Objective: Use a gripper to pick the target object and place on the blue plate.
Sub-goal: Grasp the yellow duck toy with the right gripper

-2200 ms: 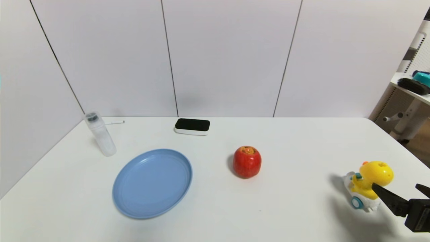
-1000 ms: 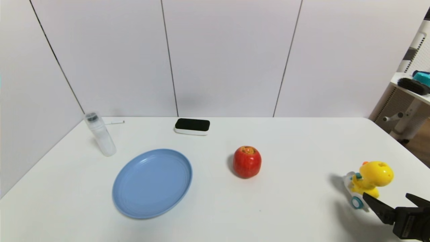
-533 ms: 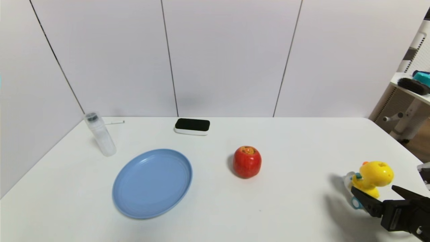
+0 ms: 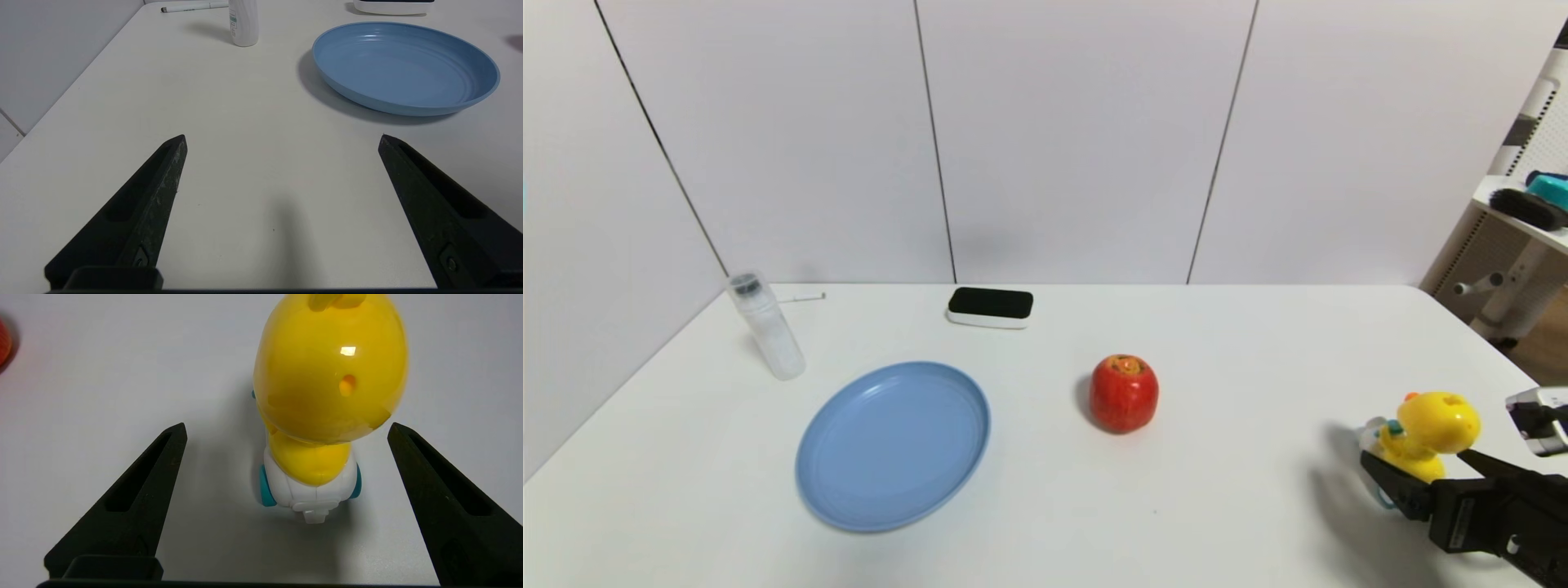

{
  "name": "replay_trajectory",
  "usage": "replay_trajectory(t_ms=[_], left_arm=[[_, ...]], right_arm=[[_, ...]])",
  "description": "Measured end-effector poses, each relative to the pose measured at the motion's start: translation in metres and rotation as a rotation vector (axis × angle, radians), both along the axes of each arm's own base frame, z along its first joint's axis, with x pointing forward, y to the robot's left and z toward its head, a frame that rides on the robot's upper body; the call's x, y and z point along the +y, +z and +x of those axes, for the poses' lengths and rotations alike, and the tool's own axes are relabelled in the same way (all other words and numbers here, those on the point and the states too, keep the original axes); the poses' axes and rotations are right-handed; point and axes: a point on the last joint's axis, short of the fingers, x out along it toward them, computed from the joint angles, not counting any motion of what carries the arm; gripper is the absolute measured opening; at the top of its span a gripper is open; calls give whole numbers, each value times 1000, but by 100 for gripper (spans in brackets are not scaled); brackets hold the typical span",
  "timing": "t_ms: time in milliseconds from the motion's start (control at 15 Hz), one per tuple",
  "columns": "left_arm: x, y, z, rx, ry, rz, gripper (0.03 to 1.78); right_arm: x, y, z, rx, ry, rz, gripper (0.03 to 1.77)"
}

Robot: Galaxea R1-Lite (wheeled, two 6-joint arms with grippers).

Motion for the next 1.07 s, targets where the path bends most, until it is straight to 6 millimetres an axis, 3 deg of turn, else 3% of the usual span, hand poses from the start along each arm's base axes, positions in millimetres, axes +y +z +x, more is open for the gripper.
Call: replay_trajectory(t_ms=[1067], left_arm=[[0, 0, 0, 0, 0, -1, 169]], right_arm=[[7, -3, 30, -27, 24, 0, 171]])
